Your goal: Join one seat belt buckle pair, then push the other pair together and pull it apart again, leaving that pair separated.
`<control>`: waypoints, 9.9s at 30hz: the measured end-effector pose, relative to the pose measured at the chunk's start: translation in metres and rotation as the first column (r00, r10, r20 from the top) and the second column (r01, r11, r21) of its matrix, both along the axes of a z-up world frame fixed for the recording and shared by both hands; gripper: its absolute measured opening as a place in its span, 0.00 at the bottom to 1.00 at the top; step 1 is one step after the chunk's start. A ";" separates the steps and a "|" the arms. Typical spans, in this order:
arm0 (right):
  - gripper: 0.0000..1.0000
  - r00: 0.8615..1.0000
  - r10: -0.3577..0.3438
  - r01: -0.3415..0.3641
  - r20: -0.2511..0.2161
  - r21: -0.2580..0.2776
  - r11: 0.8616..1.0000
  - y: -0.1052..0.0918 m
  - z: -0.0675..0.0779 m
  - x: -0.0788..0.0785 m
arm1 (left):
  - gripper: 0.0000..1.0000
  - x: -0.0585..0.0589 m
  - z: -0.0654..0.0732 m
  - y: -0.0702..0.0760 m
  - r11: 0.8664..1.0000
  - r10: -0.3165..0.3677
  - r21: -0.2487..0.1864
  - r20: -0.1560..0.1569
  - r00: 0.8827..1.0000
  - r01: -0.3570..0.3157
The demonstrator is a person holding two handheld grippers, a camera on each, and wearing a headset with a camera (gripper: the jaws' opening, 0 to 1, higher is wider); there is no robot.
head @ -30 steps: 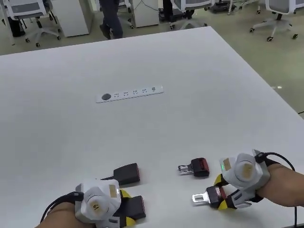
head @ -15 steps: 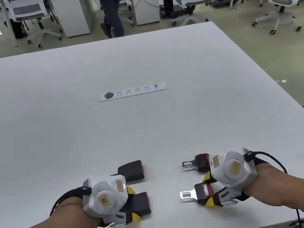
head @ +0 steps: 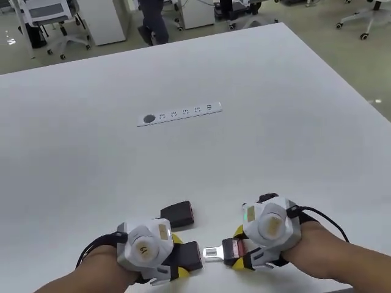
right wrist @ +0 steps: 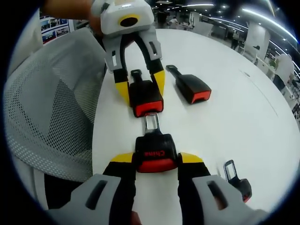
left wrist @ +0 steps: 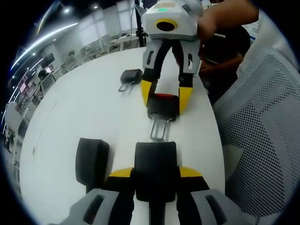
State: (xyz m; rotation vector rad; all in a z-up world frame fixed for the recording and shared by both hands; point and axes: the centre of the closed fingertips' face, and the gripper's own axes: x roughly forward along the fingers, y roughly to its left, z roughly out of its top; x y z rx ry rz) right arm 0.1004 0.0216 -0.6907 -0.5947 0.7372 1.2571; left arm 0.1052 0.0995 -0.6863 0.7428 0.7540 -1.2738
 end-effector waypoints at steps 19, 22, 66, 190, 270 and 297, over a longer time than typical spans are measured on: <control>0.33 0.998 0.048 -0.047 0.030 -0.010 0.999 0.015 -0.002 0.004 | 0.35 0.000 -0.001 0.000 1.000 -0.011 0.004 0.000 1.000 0.011; 0.33 0.999 0.049 -0.049 0.022 0.005 0.999 0.015 -0.001 0.004 | 0.35 0.000 -0.002 0.000 1.000 -0.025 0.010 -0.005 1.000 0.025; 0.32 0.995 0.093 -0.093 0.038 0.000 0.996 0.027 0.003 0.005 | 0.34 -0.002 -0.001 0.002 0.999 -0.029 -0.020 -0.020 0.999 0.028; 0.34 1.000 0.015 -0.015 -0.004 0.071 0.997 -0.008 0.002 0.104 | 0.33 0.096 -0.002 0.017 0.996 -0.041 0.081 -0.027 0.999 0.044; 0.34 0.996 0.087 -0.089 0.038 0.076 0.993 0.030 0.004 0.103 | 0.33 0.095 0.000 0.014 0.995 -0.076 0.068 -0.054 0.996 0.079; 0.39 0.996 -0.029 0.029 0.085 -0.001 1.000 -0.079 -0.002 0.107 | 0.34 0.092 0.003 0.012 0.989 -0.104 0.106 -0.001 0.995 0.104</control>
